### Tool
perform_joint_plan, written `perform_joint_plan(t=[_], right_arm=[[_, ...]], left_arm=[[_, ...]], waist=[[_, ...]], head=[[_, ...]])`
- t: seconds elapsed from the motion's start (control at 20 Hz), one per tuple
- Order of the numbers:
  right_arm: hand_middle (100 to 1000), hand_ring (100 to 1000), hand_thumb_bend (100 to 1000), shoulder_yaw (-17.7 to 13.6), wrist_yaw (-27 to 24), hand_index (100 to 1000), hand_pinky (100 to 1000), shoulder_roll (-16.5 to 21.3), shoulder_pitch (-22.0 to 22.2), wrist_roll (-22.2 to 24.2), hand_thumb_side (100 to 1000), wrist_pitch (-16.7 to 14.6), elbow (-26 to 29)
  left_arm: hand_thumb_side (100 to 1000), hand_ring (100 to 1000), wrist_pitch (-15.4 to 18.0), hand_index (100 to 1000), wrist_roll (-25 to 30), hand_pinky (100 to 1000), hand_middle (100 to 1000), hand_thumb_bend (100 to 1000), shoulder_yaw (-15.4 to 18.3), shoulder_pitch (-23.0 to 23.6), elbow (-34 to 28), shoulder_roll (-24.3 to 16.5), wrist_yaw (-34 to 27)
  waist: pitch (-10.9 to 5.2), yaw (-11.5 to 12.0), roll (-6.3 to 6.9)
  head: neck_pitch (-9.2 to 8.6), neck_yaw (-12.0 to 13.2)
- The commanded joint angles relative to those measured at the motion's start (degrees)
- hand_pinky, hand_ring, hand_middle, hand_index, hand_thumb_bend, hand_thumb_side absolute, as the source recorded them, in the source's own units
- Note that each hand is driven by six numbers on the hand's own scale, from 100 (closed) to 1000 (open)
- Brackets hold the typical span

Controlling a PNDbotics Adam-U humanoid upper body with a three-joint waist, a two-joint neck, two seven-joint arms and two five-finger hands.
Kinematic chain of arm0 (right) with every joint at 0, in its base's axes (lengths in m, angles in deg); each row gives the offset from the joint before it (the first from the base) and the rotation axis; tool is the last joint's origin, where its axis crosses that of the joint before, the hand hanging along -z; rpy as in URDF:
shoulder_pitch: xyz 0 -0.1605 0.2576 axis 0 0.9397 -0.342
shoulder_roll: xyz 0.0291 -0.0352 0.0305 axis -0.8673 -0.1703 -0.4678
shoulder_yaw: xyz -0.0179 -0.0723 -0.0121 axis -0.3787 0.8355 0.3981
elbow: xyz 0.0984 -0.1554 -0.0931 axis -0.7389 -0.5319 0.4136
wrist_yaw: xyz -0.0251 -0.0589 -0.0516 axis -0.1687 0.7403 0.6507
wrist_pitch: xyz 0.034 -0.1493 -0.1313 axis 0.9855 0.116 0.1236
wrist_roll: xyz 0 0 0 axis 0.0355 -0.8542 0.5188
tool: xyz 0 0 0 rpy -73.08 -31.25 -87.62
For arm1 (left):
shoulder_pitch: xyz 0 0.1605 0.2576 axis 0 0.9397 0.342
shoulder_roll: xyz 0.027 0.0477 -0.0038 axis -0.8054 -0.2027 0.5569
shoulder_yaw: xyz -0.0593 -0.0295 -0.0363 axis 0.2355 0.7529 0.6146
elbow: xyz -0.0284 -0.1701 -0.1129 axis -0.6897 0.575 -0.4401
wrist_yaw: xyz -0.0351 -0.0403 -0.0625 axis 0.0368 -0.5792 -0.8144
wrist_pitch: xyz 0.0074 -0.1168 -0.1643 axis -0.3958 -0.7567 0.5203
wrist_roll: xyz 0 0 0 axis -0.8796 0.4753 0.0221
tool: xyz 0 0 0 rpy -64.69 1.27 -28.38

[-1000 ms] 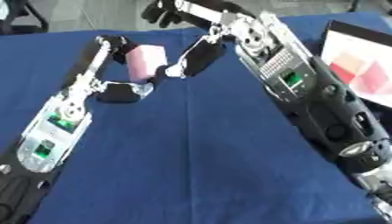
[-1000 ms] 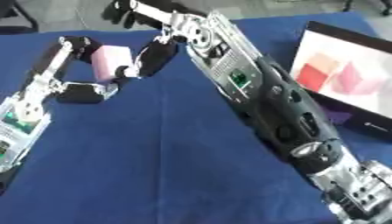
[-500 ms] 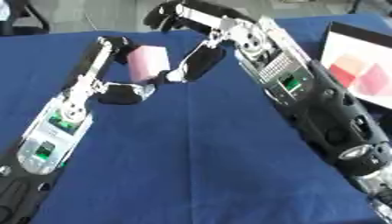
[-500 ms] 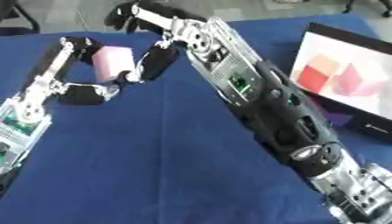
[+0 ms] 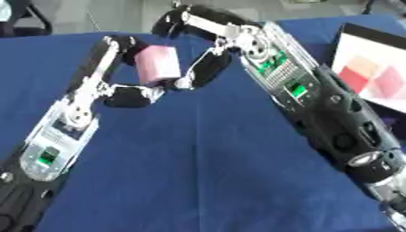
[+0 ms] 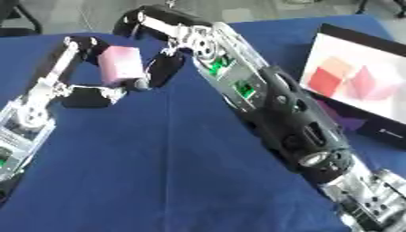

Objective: Pick up the objects with one hand, pass them to the other hand, and then place them into the box on the other side of the table.

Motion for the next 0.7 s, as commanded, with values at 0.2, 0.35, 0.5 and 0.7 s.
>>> perform_joint_plan(t=[0.2,0.35,0.5,0.7], right_arm=[[779,817,485,-0.31,0.61,830,894,0.07,-0.91,-0.85,100,-0.03,-0.35],[774,815,473,-0.32,0.45,825,892,0.09,-0.84,-1.15,100,0.00,-0.68],[764,811,460,-0.35,0.06,818,891,0.07,-0.80,-1.50,100,0.11,-0.88],[754,806,444,-0.35,-0.66,810,890,0.09,-0.76,-1.89,100,0.50,-1.06]], left_arm=[[100,550,0.32,512,0.82,681,403,100,-0.26,-1.30,-1.92,-0.14,0.30],[100,549,0.31,513,1.08,678,403,100,-0.35,-1.33,-2.20,0.05,0.28],[100,549,0.26,515,1.19,677,404,100,-0.44,-1.35,-2.28,0.24,0.24],[100,548,0.25,518,1.36,675,405,100,-0.54,-1.47,-2.28,0.48,0.24]], waist=[[-1.41,0.14,0.06],[-1.32,0.14,0.10],[-1.25,0.10,0.15],[-1.16,0.04,0.20]], head=[[-0.96,-0.01],[-1.07,0.06],[-1.15,0.12],[-1.37,0.27]])
